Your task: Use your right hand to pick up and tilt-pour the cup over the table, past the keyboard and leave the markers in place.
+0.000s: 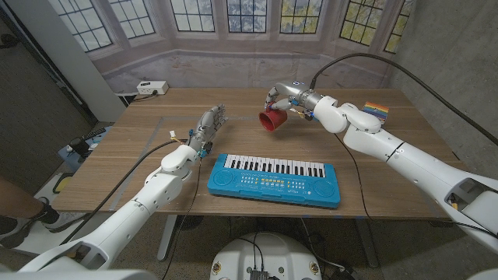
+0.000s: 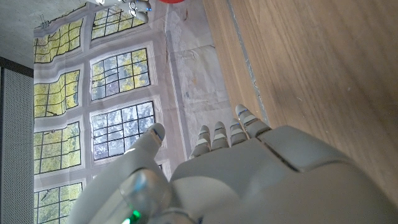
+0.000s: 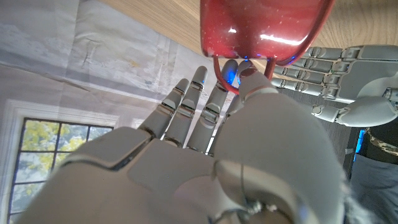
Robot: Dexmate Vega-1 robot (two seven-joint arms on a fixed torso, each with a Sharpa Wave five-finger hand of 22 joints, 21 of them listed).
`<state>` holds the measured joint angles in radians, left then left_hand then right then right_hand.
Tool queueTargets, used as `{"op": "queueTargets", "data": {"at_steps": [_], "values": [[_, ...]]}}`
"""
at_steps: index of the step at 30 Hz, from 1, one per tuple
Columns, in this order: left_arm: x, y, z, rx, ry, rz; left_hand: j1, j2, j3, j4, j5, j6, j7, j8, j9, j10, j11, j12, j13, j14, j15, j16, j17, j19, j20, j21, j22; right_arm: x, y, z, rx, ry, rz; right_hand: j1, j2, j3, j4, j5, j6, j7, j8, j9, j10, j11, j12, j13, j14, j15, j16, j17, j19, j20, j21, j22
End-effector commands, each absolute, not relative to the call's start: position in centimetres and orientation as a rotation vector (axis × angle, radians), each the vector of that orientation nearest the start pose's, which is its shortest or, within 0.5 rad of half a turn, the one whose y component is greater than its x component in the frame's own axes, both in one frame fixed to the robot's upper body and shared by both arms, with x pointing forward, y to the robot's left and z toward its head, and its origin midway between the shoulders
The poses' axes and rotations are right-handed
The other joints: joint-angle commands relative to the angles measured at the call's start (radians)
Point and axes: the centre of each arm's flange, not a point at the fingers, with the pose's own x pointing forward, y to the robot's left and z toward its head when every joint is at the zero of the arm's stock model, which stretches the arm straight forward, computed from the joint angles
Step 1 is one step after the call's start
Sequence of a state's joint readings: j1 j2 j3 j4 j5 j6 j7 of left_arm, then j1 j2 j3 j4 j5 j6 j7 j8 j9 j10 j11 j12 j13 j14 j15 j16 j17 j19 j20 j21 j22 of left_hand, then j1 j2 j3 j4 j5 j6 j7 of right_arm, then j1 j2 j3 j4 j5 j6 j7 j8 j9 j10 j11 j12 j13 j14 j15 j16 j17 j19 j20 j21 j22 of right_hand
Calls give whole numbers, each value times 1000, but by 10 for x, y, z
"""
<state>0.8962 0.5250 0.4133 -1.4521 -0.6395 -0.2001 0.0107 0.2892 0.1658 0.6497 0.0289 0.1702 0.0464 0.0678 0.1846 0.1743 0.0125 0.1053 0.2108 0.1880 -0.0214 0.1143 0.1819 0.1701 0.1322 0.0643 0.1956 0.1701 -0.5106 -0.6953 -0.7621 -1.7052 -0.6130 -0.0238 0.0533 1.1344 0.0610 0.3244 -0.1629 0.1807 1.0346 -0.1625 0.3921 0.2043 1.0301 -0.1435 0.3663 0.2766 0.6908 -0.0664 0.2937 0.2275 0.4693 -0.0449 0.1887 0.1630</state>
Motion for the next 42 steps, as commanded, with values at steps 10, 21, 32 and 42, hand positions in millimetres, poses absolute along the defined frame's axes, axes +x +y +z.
{"op": "queueTargets", "data": {"at_steps": [10,21,32,42], "values": [[634,246,-41,-27,-546,-283,-8,0,9,0,1,4,1,-2,3,5,4,-2,5,5,2,-4,1,11,0,0,3,583,-120,90,-1679,-955,16,5,10,10,0,5,7,0,7,3,9,3,7,6,24,-164,-5,4,15,-122,1,0],[630,249,-44,-28,-546,-275,-9,0,10,0,1,4,2,-2,3,6,4,-1,5,5,1,-4,1,11,0,0,3,580,-118,85,-1736,-967,-23,7,9,13,-2,6,9,0,7,2,11,3,8,9,31,-166,-8,4,19,-125,1,0],[627,250,-46,-30,-546,-273,-10,0,11,0,1,4,1,-2,3,5,5,-2,5,6,2,-4,1,11,1,0,3,575,-117,81,-1815,-999,-86,9,7,17,-3,6,10,-1,7,1,12,1,10,11,38,-169,-11,5,24,-128,1,0],[626,250,-47,-30,-546,-272,-11,0,11,0,1,4,1,-2,3,6,4,-2,5,5,2,-4,1,11,0,-1,3,571,-114,76,-1896,-1031,-141,11,8,19,-3,6,11,-2,8,1,13,-2,11,15,46,-169,-11,8,27,-131,1,0]]}}
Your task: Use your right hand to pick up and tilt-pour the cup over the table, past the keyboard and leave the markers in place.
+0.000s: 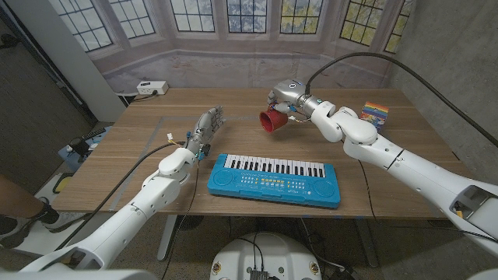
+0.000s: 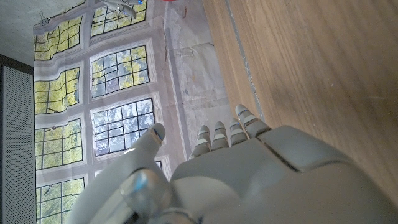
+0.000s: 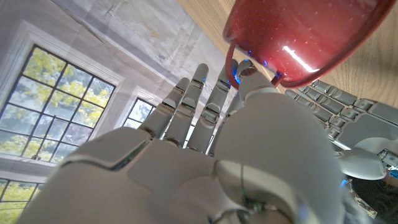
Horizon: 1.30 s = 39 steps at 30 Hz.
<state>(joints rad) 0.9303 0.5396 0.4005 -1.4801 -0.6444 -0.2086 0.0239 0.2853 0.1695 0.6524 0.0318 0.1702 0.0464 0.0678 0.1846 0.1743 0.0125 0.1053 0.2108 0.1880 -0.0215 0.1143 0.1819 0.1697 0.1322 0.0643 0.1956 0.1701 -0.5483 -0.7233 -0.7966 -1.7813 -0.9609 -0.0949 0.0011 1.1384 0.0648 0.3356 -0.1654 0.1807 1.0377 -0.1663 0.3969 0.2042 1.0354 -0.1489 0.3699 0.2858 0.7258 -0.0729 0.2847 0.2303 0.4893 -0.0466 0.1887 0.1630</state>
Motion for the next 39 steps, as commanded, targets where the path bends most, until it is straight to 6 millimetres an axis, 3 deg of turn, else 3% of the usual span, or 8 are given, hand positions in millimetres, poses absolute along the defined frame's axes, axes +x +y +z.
{"op": "queueTargets", "data": {"at_steps": [1,39], "values": [[625,250,-47,-29,-546,-271,-7,-3,9,-3,1,4,1,-2,3,6,4,-2,5,5,2,-4,2,11,0,0,3,571,-114,75,-1899,-1036,-148,8,4,8,-2,6,8,2,3,1,8,2,8,6,12,-164,-1,5,8,-130,1,0],[613,264,-56,-36,-553,-244,-9,-4,11,-4,1,6,1,-2,3,6,5,-2,6,6,1,-4,1,12,0,-1,3,569,-109,64,-2150,-1128,-360,15,4,12,-2,7,13,-3,4,0,23,-5,15,16,45,-165,0,19,21,-136,0,1]]}}
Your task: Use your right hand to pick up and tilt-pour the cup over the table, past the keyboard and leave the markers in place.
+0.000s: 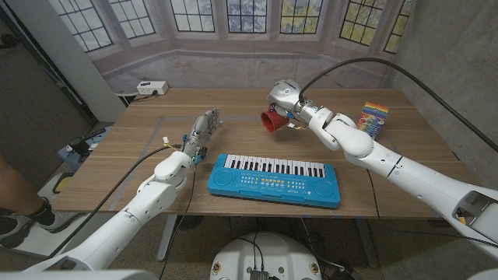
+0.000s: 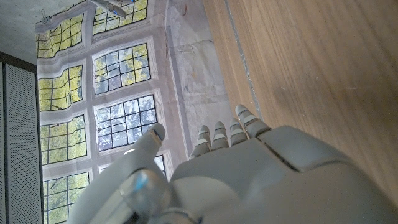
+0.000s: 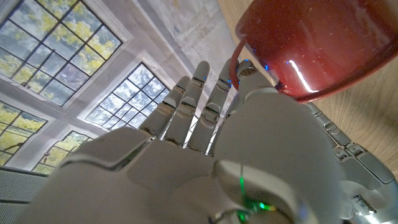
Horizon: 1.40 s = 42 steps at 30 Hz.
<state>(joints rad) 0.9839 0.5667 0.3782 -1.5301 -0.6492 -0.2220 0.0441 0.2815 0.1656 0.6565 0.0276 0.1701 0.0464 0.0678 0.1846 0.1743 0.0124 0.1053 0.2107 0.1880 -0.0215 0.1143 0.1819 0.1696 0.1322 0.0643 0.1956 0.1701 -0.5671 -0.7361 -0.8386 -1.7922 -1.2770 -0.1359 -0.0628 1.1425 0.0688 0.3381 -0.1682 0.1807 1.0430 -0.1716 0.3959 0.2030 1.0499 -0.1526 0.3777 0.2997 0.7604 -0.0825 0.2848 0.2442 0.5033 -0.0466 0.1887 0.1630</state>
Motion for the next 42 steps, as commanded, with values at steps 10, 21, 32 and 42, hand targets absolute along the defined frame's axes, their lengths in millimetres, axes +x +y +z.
{"op": "queueTargets", "data": {"at_steps": [10,21,32,42], "values": [[614,264,-55,-38,-557,-244,-6,0,8,1,1,7,1,-1,3,7,4,-2,6,7,1,-4,2,12,0,-1,3,567,-113,63,-2167,-1134,-414,12,-1,11,2,8,8,2,5,1,17,-4,10,4,18,-155,-1,7,9,-136,-1,1],[614,263,-56,-42,-561,-242,-7,0,8,1,1,6,1,-2,3,8,5,-1,6,7,2,-4,2,13,0,-1,3,567,-114,61,-2184,-1145,-451,11,-2,12,2,8,12,1,6,1,19,-8,9,3,26,-156,-3,10,11,-137,-2,1],[614,261,-61,-53,-558,-236,-7,1,10,0,2,8,0,-1,3,7,5,-2,6,6,1,-4,1,13,-1,-1,3,569,-116,61,-2214,-1155,-477,9,-2,14,3,9,12,-2,5,0,21,-11,9,4,31,-156,-5,12,12,-138,-2,1],[616,258,-62,-58,-554,-233,-7,1,10,-1,2,8,0,-1,3,7,5,-2,6,7,2,-4,1,13,-1,-1,3,572,-118,61,-2249,-1173,-511,6,-2,15,4,9,12,-3,5,0,23,-12,9,5,38,-156,-7,14,12,-139,-3,1]]}}
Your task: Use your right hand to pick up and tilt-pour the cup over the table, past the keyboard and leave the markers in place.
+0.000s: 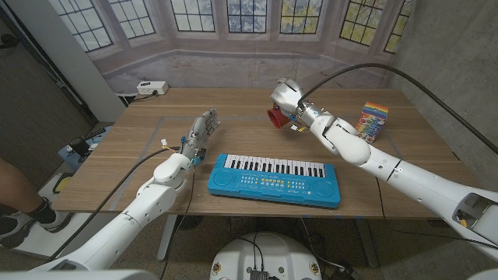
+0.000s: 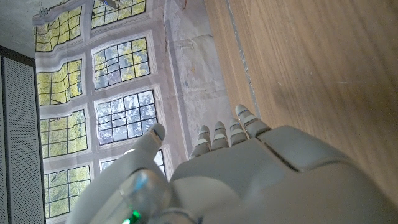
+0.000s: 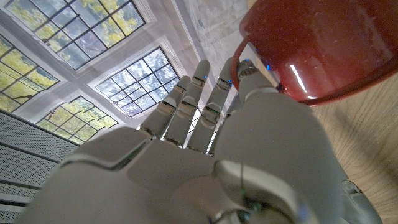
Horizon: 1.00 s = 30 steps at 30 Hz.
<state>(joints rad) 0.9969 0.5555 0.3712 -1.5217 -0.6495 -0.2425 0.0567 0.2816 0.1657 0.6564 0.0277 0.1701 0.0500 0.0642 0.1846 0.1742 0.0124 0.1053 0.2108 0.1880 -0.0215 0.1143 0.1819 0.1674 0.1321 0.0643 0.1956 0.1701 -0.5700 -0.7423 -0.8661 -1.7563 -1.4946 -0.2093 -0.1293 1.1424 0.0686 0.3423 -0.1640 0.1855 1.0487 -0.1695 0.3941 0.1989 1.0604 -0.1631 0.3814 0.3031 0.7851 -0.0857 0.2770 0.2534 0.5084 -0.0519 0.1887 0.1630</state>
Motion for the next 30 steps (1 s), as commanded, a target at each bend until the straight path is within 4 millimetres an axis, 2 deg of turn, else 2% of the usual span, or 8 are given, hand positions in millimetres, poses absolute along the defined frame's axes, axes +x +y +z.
{"op": "queueTargets", "data": {"at_steps": [1,11,30], "values": [[617,257,-62,-58,-555,-234,-7,1,11,-1,2,5,4,-1,3,7,6,-2,6,7,2,-4,3,14,0,-1,3,572,-119,61,-2253,-1174,-514,7,-2,11,0,5,6,-6,7,4,12,-3,5,2,14,-153,0,5,7,-134,-3,1],[618,253,-63,-63,-554,-229,-9,1,11,0,1,6,4,-1,3,9,6,-1,6,8,2,-3,4,14,-1,-1,3,577,-122,60,-2258,-1180,-527,8,-3,13,-2,5,7,-7,7,4,14,-3,4,3,18,-154,-3,7,9,-134,-3,1],[618,250,-65,-75,-556,-225,-10,1,12,0,1,7,4,-1,3,11,5,-1,6,9,2,-3,4,15,0,0,3,580,-128,67,-2045,-1119,-499,6,-5,14,-1,6,10,-3,7,4,18,-4,5,6,28,-154,-6,12,13,-135,-2,1]]}}
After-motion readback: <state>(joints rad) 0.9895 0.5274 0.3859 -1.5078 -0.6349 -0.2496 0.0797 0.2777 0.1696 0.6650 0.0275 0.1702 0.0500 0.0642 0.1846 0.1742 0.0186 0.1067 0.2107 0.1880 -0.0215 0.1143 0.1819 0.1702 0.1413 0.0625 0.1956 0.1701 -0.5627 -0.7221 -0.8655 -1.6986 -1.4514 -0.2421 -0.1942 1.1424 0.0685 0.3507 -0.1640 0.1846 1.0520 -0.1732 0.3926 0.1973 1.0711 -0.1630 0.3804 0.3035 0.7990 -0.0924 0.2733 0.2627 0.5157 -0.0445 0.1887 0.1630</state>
